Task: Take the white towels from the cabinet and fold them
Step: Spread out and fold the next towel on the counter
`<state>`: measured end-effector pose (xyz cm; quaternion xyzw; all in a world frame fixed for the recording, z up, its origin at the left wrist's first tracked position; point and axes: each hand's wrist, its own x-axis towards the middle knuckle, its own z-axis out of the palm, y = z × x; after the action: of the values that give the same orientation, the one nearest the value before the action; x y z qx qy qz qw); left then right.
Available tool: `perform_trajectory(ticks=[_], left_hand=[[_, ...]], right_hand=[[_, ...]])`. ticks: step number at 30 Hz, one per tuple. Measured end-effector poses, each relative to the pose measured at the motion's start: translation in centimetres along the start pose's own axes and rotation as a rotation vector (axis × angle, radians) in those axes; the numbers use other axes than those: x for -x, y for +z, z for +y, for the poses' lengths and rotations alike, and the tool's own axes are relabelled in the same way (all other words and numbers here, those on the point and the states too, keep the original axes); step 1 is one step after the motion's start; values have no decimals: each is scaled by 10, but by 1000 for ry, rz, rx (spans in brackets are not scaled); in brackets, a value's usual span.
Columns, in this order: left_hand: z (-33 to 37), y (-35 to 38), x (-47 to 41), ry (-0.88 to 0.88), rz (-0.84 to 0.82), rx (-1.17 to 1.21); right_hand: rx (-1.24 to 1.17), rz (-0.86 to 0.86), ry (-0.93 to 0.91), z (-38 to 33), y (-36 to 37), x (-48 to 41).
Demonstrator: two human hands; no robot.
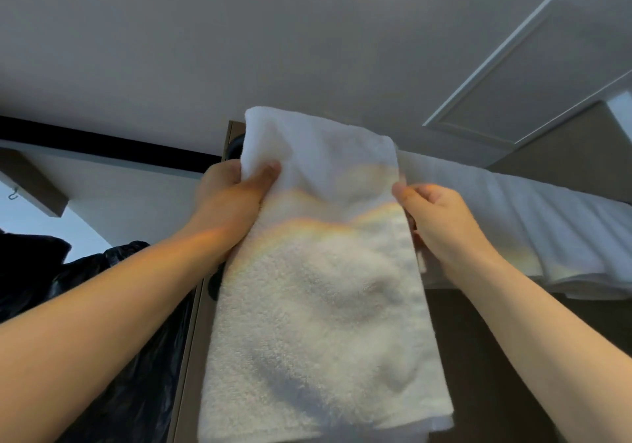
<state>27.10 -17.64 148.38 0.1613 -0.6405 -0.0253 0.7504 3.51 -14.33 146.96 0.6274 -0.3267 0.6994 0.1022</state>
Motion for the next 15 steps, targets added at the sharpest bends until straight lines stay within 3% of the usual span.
perform_trajectory(ticks=[6,11,15], left_hand=[[20,-1,-49,157,167,-336],[25,2,-90,152,159,-398],[28,6,-119,49,168,-468]], right_hand=[[196,217,-220,-32,7,-52],[299,206,-165,-39,15,-94],[487,143,-8,-43,19,-114]])
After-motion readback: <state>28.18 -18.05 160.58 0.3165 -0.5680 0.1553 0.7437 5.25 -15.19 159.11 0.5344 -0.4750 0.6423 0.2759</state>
